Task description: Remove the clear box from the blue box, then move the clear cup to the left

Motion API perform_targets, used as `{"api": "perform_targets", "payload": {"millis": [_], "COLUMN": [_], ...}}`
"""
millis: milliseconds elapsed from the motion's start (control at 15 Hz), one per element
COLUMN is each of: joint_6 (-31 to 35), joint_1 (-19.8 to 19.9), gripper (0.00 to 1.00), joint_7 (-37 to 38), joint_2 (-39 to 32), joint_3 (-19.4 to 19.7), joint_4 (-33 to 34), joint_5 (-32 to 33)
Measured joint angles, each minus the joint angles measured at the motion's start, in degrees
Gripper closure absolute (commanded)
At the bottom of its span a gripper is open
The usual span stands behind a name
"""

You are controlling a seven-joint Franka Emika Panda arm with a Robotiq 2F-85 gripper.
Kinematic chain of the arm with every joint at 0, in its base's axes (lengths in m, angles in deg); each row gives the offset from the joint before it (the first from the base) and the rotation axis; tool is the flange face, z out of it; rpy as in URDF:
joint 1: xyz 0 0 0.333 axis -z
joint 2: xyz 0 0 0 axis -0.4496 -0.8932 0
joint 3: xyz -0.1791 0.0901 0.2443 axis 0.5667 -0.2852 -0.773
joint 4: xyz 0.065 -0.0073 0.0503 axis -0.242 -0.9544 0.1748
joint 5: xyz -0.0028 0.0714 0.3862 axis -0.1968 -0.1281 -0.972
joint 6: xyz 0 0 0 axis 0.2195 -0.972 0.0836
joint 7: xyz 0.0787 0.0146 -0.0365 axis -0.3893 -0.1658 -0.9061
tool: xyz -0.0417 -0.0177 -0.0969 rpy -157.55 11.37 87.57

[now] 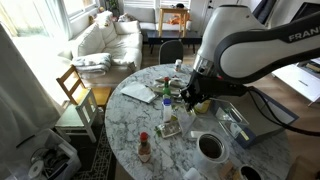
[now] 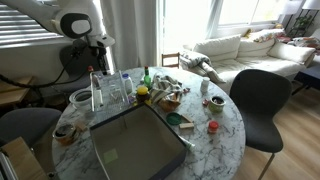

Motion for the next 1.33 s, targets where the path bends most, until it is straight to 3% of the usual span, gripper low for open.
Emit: {"api": "perform_targets", "payload": {"millis": [1333], "joint_6": [-6.2], "joint_1": [-1.0], "gripper": [0.99], "joint_7": [-0.7], "joint_2": [-3.3], "joint_3": [1.1], "joint_4": [-0.2], "joint_5": [3.6]}}
